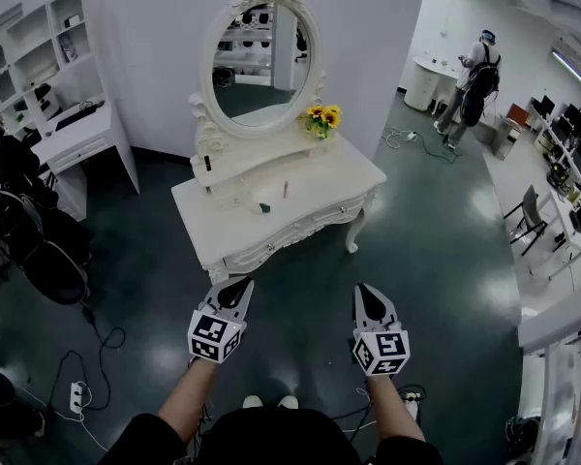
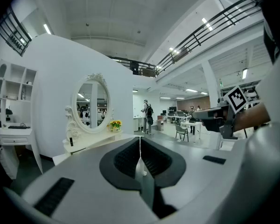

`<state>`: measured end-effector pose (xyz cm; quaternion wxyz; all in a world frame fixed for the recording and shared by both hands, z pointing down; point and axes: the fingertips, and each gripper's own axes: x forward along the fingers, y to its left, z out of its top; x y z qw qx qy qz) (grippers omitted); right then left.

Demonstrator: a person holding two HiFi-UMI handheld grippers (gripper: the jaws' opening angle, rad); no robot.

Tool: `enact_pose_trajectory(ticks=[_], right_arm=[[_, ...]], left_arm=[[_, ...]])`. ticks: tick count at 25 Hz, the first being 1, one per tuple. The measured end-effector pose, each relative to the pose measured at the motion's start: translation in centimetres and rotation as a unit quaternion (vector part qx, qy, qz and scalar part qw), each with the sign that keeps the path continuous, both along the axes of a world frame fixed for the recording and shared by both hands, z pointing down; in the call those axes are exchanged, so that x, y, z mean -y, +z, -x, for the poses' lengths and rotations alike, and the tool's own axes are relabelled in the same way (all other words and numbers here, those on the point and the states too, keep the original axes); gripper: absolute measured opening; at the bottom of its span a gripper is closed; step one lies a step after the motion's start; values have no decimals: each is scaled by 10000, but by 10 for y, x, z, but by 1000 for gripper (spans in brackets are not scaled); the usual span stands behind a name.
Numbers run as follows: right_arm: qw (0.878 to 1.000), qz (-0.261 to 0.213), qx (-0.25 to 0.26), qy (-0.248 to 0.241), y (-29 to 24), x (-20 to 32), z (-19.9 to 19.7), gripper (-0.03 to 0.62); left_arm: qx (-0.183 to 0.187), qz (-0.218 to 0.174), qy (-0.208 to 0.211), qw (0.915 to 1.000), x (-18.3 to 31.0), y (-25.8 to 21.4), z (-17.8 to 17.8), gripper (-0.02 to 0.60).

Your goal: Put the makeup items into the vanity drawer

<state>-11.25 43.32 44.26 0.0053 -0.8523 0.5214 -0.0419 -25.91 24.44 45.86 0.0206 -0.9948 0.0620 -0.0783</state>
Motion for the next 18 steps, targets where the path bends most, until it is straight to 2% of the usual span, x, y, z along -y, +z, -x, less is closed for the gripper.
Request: enact_pose_trajectory(ticks=[8, 12, 18], right_arm=[[9999, -83, 118, 7, 4, 1, -5, 5], [9999, 3, 80, 145, 8, -4, -12, 5], [9999, 130, 51, 58, 14, -5, -15, 3]], left_arm=[[-9, 17, -1, 10000, 1, 2, -9, 23], [0, 53, -35, 10000, 0, 4, -12, 23], [95, 92, -70, 9999, -7, 11, -18, 23]])
